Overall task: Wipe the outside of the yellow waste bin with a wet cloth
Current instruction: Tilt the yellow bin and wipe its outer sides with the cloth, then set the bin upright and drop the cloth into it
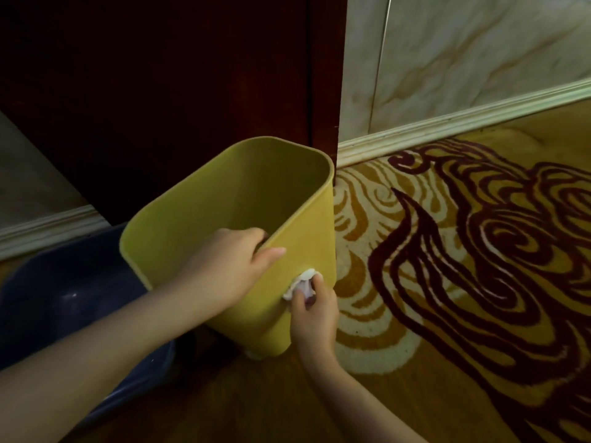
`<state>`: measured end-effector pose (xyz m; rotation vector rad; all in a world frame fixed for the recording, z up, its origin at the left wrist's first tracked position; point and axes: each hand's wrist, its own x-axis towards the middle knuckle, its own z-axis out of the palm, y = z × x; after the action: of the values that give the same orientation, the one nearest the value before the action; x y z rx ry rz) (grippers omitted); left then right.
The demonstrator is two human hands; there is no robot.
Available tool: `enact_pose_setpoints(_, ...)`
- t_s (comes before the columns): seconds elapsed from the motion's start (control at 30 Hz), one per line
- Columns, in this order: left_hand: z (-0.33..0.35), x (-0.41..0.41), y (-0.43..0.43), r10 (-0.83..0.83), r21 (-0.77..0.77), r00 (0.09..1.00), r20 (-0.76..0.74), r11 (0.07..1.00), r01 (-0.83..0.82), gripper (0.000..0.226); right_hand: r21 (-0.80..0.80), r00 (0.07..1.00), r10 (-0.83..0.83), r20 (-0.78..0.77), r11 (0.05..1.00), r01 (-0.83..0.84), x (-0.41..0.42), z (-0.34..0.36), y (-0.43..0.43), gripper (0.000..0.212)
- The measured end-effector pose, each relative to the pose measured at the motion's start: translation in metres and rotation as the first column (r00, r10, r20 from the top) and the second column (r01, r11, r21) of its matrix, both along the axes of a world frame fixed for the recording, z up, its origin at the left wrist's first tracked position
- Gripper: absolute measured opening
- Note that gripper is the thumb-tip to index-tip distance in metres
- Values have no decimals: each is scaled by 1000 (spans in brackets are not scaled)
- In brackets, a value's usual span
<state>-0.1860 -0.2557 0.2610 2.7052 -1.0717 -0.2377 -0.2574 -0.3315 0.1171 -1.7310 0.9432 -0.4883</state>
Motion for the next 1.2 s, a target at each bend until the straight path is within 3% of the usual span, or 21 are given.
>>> enact_pose_setpoints(0.07, 2, -2, 13, 24, -21, 998, 59, 1000, -23, 24, -48, 995, 23, 98, 999, -19, -5, 13, 10, 42)
enact_pose_setpoints(0.17, -3, -4, 23, 39, -99, 991, 128, 995, -26, 36, -227, 948, 142, 286, 971, -77, -15, 30, 24, 38)
enact_pose_setpoints(0.27, -2, 7, 22, 44, -188, 970, 238, 982, 2, 38, -325, 896, 289, 337, 929, -177, -30, 30, 26, 30)
enact_pose_setpoints(0.47, 4, 35, 28, -49, -188, 954, 295, 976, 108, 32, 71, 946, 203, 254, 971, -228, -51, 55, -15, 21)
enact_pose_setpoints(0.57, -1, 32, 38, -80, -115, 960, 270, 987, 115, 25, -1, 919, 183, 348, 981, -195, -47, 99, -42, 22)
enact_pose_setpoints(0.67, -5, 27, 51, -138, -6, 981, 135, 990, 140, 26, -186, 886, 292, 359, 953, -238, -32, 145, -59, 25)
enact_pose_setpoints(0.8, 3, 36, 61, -76, -21, 966, -248, 997, 73, 17, -488, 855, 498, 145, 787, -376, 11, 177, -60, 29)
enact_pose_setpoints(0.87, 16, 41, 57, -22, -229, 837, -546, 966, -123, 56, -528, 813, 582, 26, 698, -483, 38, 179, -51, 31)
enact_pose_setpoints(0.93, 26, 45, 49, -65, -437, 650, -757, 789, -431, 65, -538, 786, 615, -62, 643, -545, 63, 174, -39, 32)
enact_pose_setpoints(1.0, 30, 52, 40, -57, -495, 599, -799, 629, -599, 44, -533, 773, 627, -99, 623, -573, 82, 168, -31, 34)
enact_pose_setpoints(1.07, 28, 60, 33, 57, -456, 591, -805, 578, -677, 26, -504, 732, 666, -141, 588, -633, 96, 164, -31, 43)
enact_pose_setpoints(1.13, 21, 73, 30, 154, -408, 599, -786, 599, -689, 26, -436, 686, 698, -204, 563, -703, 108, 161, -38, 53)
enact_pose_setpoints(1.2, 14, 84, 27, 212, -400, 710, -671, 703, -588, 22, -432, 652, 670, -356, 500, -750, 121, 156, -49, 55)
